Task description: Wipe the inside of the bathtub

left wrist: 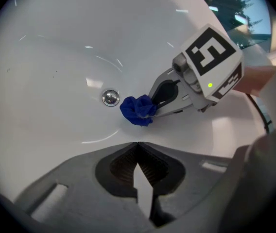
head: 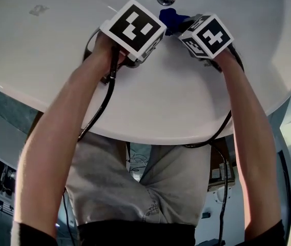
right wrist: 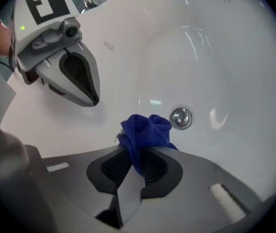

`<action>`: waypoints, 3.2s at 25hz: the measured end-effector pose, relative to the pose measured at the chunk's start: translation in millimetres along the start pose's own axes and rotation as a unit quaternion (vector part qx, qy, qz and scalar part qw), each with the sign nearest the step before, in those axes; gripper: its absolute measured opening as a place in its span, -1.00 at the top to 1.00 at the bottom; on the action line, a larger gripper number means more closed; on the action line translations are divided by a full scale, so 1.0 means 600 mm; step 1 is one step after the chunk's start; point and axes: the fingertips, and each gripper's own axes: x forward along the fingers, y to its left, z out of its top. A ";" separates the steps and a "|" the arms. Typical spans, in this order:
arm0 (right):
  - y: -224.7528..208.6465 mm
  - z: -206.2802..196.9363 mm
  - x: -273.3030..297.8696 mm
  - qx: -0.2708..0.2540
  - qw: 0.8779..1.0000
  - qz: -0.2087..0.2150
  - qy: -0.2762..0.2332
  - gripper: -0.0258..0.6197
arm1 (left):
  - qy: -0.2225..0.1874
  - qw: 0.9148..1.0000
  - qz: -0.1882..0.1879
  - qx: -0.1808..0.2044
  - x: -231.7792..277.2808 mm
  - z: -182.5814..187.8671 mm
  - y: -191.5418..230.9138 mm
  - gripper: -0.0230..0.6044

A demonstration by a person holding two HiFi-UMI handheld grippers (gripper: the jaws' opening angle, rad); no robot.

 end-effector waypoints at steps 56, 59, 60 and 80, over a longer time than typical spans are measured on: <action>0.280 -0.069 -0.110 0.029 0.961 0.230 0.149 0.78 | -0.014 1.000 -0.013 0.016 -0.144 -0.027 -0.083 0.91; 0.302 -0.074 -0.132 0.028 0.958 0.239 0.155 0.78 | -0.048 0.998 -0.020 0.032 -0.162 -0.005 -0.099 0.91; 0.307 -0.072 -0.138 0.030 0.958 0.241 0.154 0.78 | -0.061 0.997 -0.021 0.036 -0.169 0.005 -0.101 0.91; 0.423 -0.031 -0.238 0.125 0.965 0.219 0.067 0.77 | -0.065 0.997 -0.021 0.025 -0.308 -0.051 -0.163 0.91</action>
